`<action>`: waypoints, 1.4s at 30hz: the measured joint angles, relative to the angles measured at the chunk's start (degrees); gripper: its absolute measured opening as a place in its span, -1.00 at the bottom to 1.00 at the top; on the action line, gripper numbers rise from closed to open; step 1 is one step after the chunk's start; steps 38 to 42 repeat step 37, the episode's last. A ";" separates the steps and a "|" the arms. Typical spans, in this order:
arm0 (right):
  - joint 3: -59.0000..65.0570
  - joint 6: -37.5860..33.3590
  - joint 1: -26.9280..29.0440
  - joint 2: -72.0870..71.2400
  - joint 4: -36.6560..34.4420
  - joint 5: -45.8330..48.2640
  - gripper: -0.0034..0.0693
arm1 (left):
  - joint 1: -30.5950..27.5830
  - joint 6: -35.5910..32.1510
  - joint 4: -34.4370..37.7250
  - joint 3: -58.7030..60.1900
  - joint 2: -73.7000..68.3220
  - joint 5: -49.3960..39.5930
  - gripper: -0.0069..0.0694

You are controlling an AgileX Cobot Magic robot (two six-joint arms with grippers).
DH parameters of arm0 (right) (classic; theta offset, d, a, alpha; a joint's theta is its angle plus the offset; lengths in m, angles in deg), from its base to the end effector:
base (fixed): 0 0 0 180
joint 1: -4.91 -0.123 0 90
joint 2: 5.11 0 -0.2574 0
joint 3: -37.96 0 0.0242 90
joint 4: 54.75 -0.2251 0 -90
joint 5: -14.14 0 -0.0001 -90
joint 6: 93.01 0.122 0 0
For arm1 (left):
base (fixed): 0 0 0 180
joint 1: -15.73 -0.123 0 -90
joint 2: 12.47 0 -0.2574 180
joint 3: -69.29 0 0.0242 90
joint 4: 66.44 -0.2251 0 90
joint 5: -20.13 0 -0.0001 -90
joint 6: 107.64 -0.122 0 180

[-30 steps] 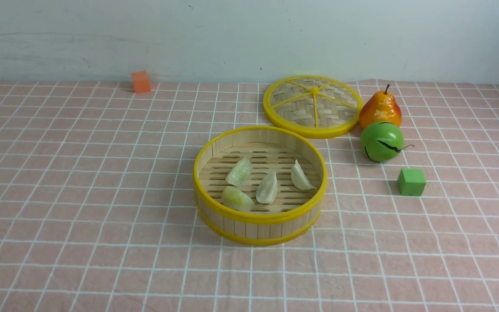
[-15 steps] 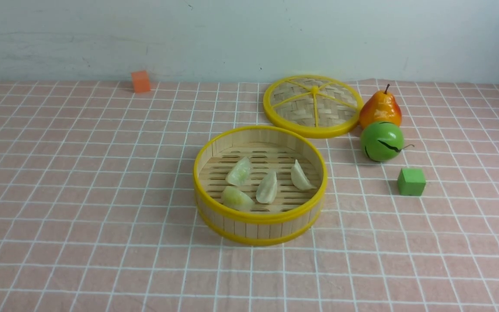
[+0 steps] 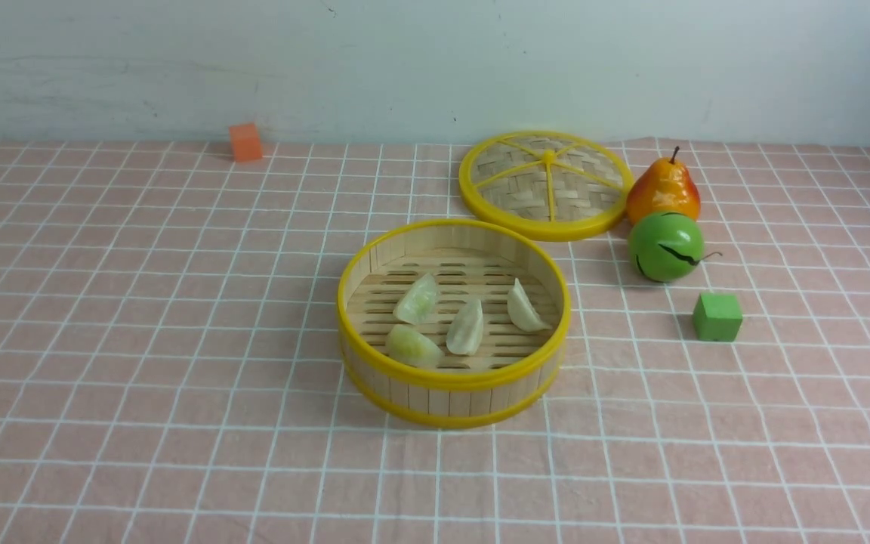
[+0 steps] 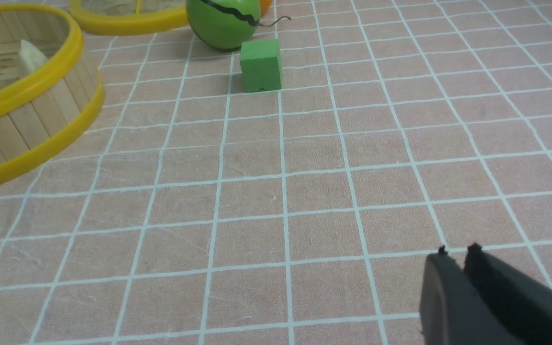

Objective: Put the dumplings into the steamer on the table with the pink tablecloth.

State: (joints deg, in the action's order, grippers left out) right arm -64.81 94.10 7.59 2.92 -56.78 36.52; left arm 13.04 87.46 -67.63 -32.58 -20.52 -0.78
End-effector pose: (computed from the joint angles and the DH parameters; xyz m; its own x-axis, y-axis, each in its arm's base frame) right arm 0.0837 -0.0023 0.1646 -0.2935 0.1701 -0.9407 0.0808 0.9849 0.1529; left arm 0.0846 0.0049 0.1622 -0.2717 -0.2548 -0.9280 -0.1233 0.9656 -0.2289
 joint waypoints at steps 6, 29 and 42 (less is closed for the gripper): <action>0.00 0.00 0.00 0.00 0.00 0.00 -0.71 | 0.00 0.00 0.00 0.00 0.00 0.00 -0.86; 0.00 0.00 0.00 0.00 -0.07 0.00 -0.65 | 0.00 0.00 -0.05 0.00 0.00 0.00 -0.86; 0.00 0.00 0.00 0.00 -0.07 0.00 -0.61 | 0.00 0.00 -0.05 0.00 0.00 0.00 -0.85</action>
